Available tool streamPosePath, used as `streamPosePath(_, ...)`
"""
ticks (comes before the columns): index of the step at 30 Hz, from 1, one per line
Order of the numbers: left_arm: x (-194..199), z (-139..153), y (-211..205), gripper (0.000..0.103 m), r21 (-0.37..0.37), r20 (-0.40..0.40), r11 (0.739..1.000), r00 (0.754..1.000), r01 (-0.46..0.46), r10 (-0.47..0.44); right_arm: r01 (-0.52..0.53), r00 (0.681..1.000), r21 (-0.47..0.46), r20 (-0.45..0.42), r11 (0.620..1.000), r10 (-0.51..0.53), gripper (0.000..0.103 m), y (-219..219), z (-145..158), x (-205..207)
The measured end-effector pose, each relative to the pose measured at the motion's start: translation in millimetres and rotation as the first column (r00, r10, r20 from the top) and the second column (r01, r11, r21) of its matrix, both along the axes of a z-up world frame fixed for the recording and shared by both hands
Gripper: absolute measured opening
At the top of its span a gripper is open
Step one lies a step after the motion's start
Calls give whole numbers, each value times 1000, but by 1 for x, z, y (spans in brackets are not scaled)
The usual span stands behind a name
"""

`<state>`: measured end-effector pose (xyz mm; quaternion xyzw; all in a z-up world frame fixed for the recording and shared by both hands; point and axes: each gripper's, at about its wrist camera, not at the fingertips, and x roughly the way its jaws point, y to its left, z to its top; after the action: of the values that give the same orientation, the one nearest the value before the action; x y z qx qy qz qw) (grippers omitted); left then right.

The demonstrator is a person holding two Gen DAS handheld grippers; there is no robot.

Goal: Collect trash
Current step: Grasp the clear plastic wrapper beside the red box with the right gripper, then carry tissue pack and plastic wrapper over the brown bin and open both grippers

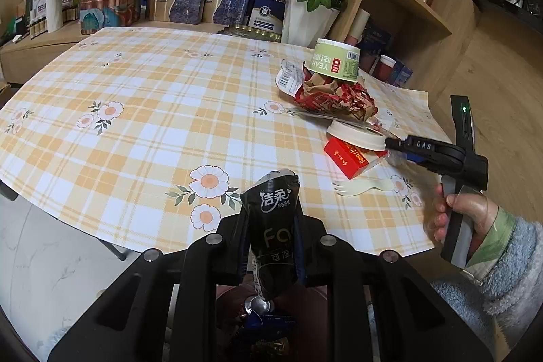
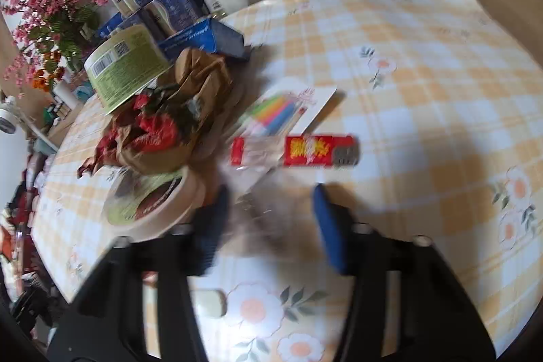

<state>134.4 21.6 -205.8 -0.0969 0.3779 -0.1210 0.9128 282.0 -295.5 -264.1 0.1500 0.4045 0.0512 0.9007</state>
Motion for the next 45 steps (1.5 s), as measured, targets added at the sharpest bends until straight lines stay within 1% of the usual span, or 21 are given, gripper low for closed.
streamPosePath(3,-4,5,0,21,-8,6,1000,1000,5,-5,19,1000,-13,25,1000,-18,34,0,6,-15)
streamPosePath(4,-5,8,0,21,-10,10,1000,1000,8,-8,29,998,28,55,999,-31,34,-4,10,-27)
streamPosePath(6,-8,14,-1,21,-8,22,1000,1000,20,-20,41,995,116,87,992,-52,34,-11,14,-49)
streamPosePath(11,-27,27,0,21,2,57,1000,998,27,-27,69,989,171,117,983,-89,34,-13,19,-101)
streamPosePath(14,-44,32,4,21,10,75,1000,997,23,-24,67,987,171,132,983,-91,34,-7,19,-139)
streamPosePath(17,-62,34,9,21,28,82,999,996,27,-29,41,990,127,130,991,-57,34,6,13,-168)
streamPosePath(19,-76,33,10,21,46,90,998,995,42,-46,7,994,118,111,993,-20,34,16,6,-183)
streamPosePath(23,-97,30,13,21,65,104,996,993,55,-62,-62,995,61,76,996,57,34,42,-10,-205)
streamPosePath(25,-106,27,17,21,63,107,996,992,56,-62,-94,994,41,57,995,91,34,54,-18,-209)
streamPosePath(28,-113,19,21,21,55,105,997,993,53,-58,-135,990,-17,40,991,136,34,70,-29,-213)
streamPosePath(30,-116,11,23,21,44,86,998,995,45,-48,-161,987,-41,10,986,161,34,78,-39,-214)
streamPosePath(36,-116,2,25,21,19,64,999,997,44,-45,-267,960,-100,-111,959,256,34,108,-71,-216)
streamPosePath(40,-110,-6,23,21,12,24,999,998,49,-50,-311,941,-109,-174,944,290,34,123,-87,-212)
streamPosePath(42,-108,-9,22,21,16,12,999,999,51,-52,-327,931,-131,-213,936,296,34,130,-95,-211)
streamPosePath(45,-107,-11,23,21,15,3,999,999,50,-50,-370,905,-124,-273,921,327,34,136,-108,-212)
